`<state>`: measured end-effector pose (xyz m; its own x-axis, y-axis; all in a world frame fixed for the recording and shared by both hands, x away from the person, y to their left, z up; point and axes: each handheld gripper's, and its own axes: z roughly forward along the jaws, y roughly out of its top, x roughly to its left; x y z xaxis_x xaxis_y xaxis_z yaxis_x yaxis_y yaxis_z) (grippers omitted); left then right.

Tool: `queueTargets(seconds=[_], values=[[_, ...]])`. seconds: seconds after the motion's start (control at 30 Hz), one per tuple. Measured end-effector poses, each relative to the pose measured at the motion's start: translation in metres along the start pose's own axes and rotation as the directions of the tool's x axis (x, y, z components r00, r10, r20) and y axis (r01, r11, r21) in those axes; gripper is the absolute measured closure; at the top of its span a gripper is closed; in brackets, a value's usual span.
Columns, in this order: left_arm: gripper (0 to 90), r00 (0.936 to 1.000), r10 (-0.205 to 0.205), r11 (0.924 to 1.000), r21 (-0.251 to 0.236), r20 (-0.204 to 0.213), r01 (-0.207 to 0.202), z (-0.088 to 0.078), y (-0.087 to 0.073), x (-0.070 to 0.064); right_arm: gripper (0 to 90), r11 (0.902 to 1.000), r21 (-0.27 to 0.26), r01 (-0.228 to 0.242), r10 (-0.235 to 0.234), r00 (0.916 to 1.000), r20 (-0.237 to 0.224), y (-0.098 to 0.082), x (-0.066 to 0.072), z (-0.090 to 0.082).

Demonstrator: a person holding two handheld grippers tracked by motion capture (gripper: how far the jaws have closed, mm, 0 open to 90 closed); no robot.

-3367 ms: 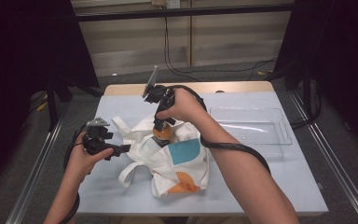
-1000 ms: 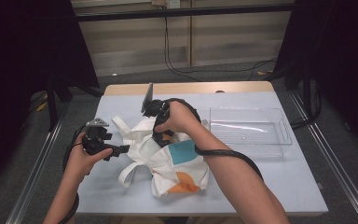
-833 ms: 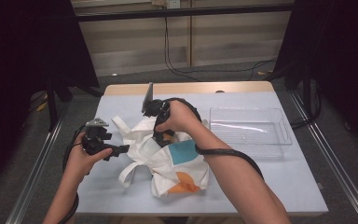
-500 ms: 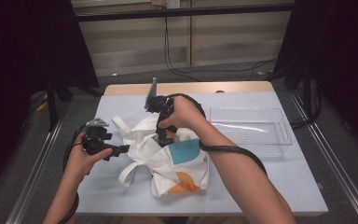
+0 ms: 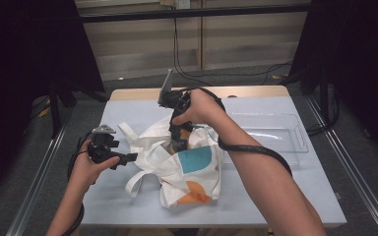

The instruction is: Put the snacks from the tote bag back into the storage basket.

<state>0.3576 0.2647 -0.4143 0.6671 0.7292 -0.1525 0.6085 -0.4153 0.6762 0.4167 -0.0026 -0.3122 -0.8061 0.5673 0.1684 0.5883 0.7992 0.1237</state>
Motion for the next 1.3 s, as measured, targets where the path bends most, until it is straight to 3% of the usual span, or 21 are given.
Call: queueTargets(seconds=[0.77, 1.2, 1.3], values=[[3.5, 1.0000, 0.004, 0.9999, 0.013, 0.006, -0.004, 0.001, -0.001, 0.001, 30.8, 0.9966, 0.002, -0.082, 0.082, 0.9966, -0.004, -0.012, -0.010, -0.055], [3.4, 1.0000, 0.005, 0.9999, 0.014, -0.004, -0.005, 0.002, 0.000, 0.000, 30.8, 0.9908, -0.031, -0.131, 0.131, 0.9913, -0.008, -0.024, -0.019, -0.090], [3.4, 1.0000, 0.008, 0.9998, 0.018, 0.000, -0.008, 0.002, 0.000, 0.000, 30.8, 0.9897, -0.033, -0.140, 0.140, 0.9901, 0.008, -0.027, -0.022, -0.095]])
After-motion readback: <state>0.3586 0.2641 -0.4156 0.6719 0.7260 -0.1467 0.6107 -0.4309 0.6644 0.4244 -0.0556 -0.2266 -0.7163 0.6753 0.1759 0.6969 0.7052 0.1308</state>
